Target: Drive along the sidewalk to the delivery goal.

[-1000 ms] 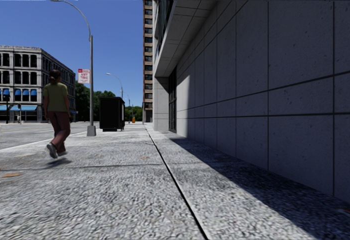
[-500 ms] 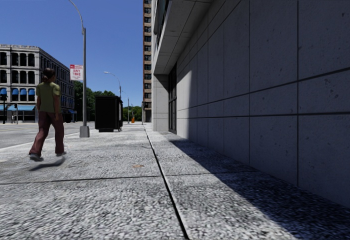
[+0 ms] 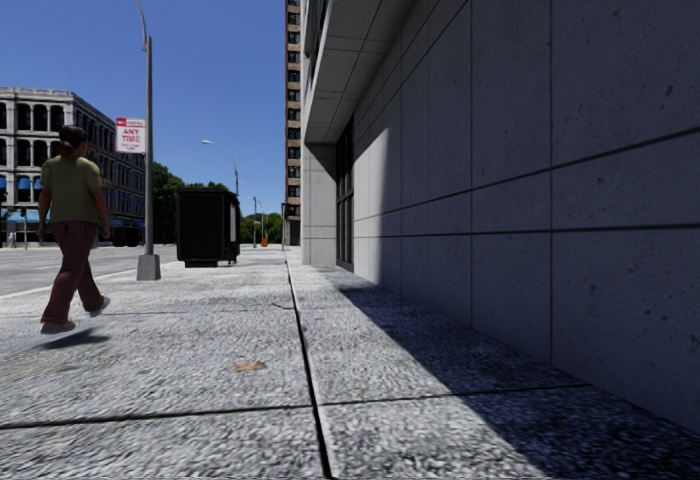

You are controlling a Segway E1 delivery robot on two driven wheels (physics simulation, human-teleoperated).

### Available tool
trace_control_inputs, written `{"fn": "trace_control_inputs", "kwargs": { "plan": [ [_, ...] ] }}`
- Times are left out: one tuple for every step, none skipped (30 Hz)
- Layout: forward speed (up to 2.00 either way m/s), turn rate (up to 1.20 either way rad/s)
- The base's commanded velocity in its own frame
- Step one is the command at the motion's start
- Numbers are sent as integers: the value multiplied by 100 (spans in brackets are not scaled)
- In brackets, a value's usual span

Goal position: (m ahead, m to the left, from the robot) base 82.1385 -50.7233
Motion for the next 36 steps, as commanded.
{"fn": "trace_control_inputs", "kwargs": {
  "plan": [
    [200,0],
    [200,0],
    [200,0],
    [200,0],
    [200,0],
    [200,0],
    [200,2],
    [200,27],
    [200,39],
    [200,39],
    [200,42],
    [200,43],
    [200,39],
    [200,39],
    [200,38],
    [200,38],
    [200,38],
    [200,37],
    [200,27],
    [200,27],
    [200,6],
    [200,0],
    [200,0],
    [200,0],
    [200,0],
    [200,0],
    [200,0],
    [200,0],
    [200,0],
    [200,0],
    [200,0],
    [200,0],
    [200,0],
    [200,0],
    [200,0],
    [200,0]
  ]
}}
